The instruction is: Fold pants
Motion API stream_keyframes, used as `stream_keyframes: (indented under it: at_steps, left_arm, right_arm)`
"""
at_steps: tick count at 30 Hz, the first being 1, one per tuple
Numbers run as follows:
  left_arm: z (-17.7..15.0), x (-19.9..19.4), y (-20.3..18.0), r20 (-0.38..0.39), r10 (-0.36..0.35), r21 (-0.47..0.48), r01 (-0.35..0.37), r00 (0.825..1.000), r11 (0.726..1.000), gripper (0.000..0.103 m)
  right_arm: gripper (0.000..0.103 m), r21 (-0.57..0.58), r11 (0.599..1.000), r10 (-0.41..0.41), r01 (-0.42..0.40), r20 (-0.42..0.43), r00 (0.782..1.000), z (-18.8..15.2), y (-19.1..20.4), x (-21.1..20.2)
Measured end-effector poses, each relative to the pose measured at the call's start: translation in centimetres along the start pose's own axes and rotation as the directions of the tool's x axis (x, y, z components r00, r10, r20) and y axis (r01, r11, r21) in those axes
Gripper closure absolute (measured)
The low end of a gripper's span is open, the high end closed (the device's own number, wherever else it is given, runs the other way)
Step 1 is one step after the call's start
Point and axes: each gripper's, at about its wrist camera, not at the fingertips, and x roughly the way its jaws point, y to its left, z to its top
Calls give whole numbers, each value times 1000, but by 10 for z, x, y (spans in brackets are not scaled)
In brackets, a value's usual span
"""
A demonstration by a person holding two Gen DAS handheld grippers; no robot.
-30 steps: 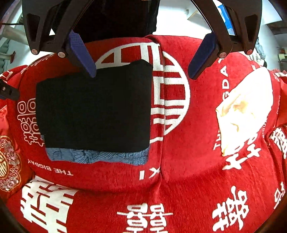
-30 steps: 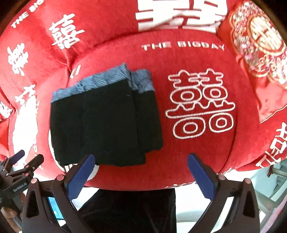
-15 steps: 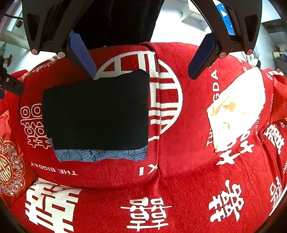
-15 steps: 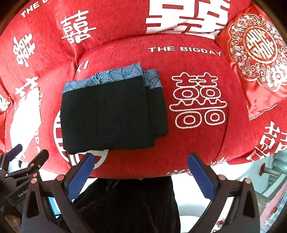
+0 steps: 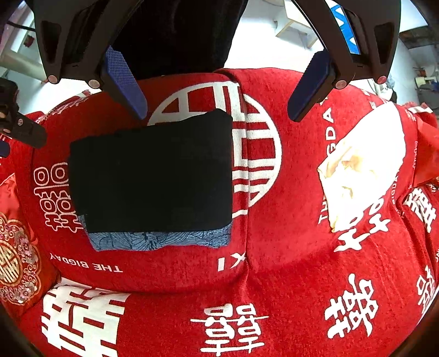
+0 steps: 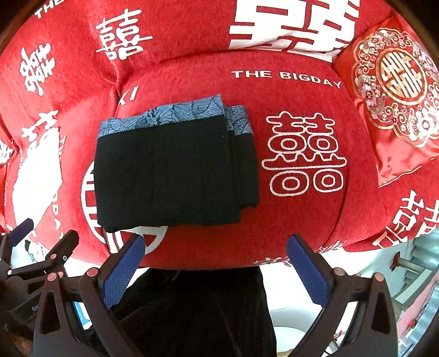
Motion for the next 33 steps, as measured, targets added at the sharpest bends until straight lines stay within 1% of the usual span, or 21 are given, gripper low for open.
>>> stream_keyframes:
  at_steps: [14, 24, 29, 31, 33]
  left_arm:
    - [3, 1, -4, -13, -10, -2, 10, 1000, 1000, 1]
    - [4, 2, -7, -8, -12, 0, 12, 1000, 1000, 1]
    - [5, 4, -8, -17, -27, -8, 27, 999, 1000, 1]
    - [5, 2, -8, -1, -38, -4, 38, 999, 999, 1]
    - [5, 0, -10, 14, -30, 8, 30, 999, 1000, 1]
  right_arm:
    - [0, -25, 1000, -14, 13, -11, 1000, 5, 6, 2]
    - [0, -45, 999, -20, 19, -19, 1000, 8, 10, 5]
    - [0, -50, 999, -23, 22, -24, 999, 8, 11, 7]
    - [0, -52, 998, -24, 22, -25, 999, 9, 11, 7]
    - [0, -53, 998, -24, 23, -25, 999, 9, 12, 8]
